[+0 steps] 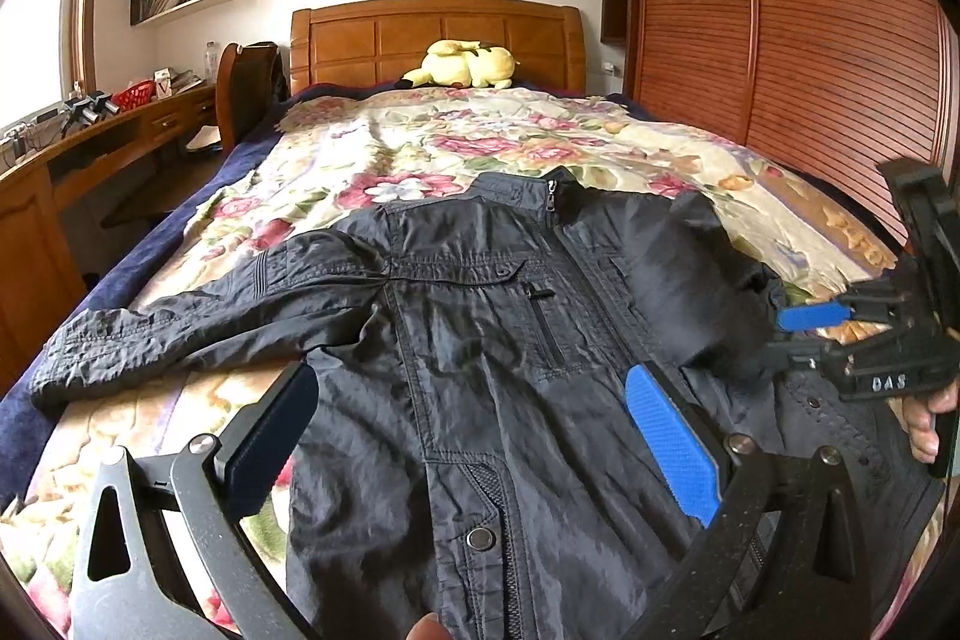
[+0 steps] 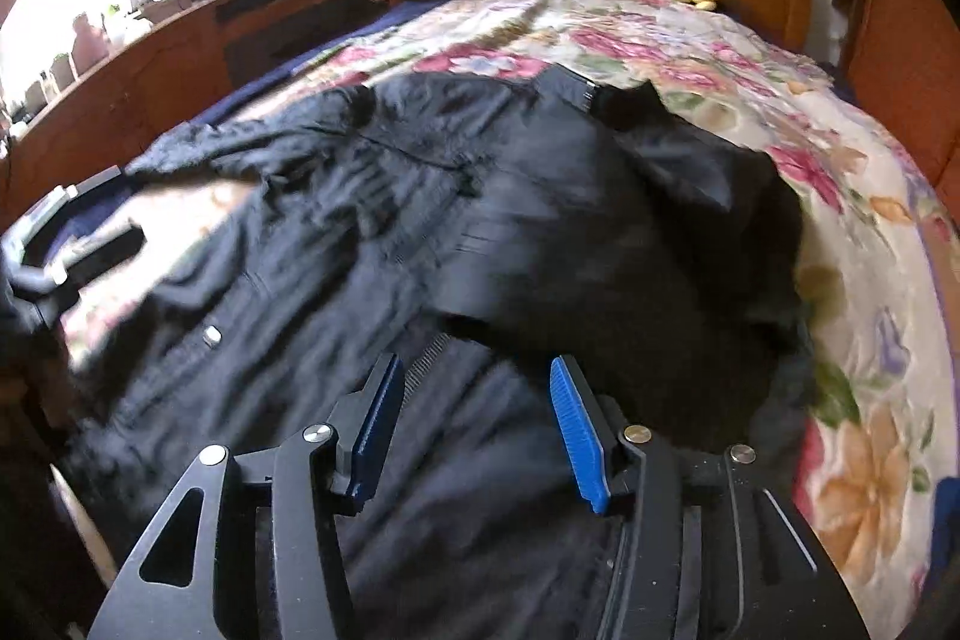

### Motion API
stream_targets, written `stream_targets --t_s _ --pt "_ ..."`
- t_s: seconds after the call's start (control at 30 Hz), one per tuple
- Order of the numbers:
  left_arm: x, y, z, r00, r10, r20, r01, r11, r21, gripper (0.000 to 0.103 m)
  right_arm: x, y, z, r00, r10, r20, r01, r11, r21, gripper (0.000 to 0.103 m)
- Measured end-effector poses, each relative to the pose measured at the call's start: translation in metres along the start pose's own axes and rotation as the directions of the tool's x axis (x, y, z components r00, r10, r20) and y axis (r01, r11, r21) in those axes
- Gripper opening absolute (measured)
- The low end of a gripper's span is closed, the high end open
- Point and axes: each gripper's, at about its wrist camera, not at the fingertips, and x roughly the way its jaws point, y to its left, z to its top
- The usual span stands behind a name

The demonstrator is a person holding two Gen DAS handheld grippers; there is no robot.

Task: Fold large clothes
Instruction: 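Lift the sleeve with the right tool and carry it across the jacket front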

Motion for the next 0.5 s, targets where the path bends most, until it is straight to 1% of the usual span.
stream_targets --t_s 0.07,0.17,0.2,0.23,0.27,0.33,0.4,0.5 --pt "-0.001 -0.001 0.000 1.000 0.001 0.001 -0.001 1.000 0.003 0.103 -0.005 -0.003 -0.004 1.000 -0.003 0.002 0.003 1.000 0.001 0.053" --pt "-0.001 -0.001 -0.001 1.000 0.006 0.003 -0.006 1.000 0.006 0.103 -0.012 -0.013 -0.003 0.999 -0.029 0.045 0.028 0.999 0.032 0.054" --pt "-0.001 -0.001 -0.001 1.000 0.007 0.002 -0.007 1.000 0.004 0.103 -0.013 -0.014 -0.004 0.997 -0.044 0.057 0.041 0.998 0.049 0.056" --pt "-0.001 0.000 -0.001 1.000 0.005 0.001 -0.005 1.000 0.000 0.103 -0.012 -0.018 -0.004 0.996 -0.061 0.065 0.056 0.996 0.072 0.061" --pt "0.000 0.000 -0.001 1.000 0.004 0.001 -0.004 1.000 -0.002 0.103 -0.008 -0.022 -0.001 0.996 -0.063 0.064 0.057 0.995 0.088 0.063" --pt "-0.001 0.000 -0.001 1.000 0.002 0.002 -0.002 1.000 -0.003 0.103 0.007 -0.030 0.003 0.997 -0.068 0.045 0.062 0.991 0.119 0.063" --pt "-0.001 0.000 0.000 1.000 0.003 0.002 -0.003 1.000 -0.002 0.103 0.025 -0.032 0.006 0.998 -0.069 0.012 0.067 0.991 0.114 0.063" --pt "-0.001 0.002 -0.001 1.000 0.006 0.003 -0.006 1.000 0.003 0.103 0.062 -0.031 0.010 0.999 -0.016 -0.040 0.022 0.986 0.165 0.063"
